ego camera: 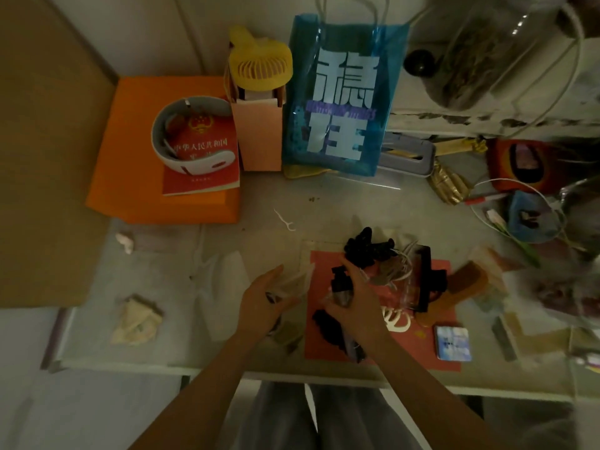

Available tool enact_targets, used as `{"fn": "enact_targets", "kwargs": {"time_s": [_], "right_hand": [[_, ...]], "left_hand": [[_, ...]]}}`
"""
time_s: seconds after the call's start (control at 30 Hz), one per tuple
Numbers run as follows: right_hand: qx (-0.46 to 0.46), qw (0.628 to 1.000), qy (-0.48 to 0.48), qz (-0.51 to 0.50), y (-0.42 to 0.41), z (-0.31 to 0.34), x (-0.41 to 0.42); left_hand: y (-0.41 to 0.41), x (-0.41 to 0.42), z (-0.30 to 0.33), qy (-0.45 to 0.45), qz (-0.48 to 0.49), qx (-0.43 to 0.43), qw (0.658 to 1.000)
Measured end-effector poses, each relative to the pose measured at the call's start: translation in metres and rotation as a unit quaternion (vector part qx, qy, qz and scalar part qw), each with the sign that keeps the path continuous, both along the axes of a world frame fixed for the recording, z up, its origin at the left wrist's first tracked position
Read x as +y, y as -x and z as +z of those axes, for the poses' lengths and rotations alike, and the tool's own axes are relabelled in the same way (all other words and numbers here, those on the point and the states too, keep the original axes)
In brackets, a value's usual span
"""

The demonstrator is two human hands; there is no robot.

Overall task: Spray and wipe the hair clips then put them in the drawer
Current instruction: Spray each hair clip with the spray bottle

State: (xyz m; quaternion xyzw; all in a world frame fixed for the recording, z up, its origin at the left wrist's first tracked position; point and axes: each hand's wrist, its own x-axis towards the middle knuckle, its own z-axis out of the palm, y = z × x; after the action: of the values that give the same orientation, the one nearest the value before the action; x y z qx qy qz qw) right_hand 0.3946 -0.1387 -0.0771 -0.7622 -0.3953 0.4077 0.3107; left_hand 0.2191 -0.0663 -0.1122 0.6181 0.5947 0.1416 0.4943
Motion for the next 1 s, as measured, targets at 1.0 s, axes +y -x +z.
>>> {"fn": "enact_targets", "kwargs": {"time_s": [1.0], "right_hand": [[0.144,0.975,-0.141,-0.089,-0.004,0.095,0.059]], "left_hand": [[-0.023,0.04,0.121,-0.115,0.016,-0.153,0.981]]}}
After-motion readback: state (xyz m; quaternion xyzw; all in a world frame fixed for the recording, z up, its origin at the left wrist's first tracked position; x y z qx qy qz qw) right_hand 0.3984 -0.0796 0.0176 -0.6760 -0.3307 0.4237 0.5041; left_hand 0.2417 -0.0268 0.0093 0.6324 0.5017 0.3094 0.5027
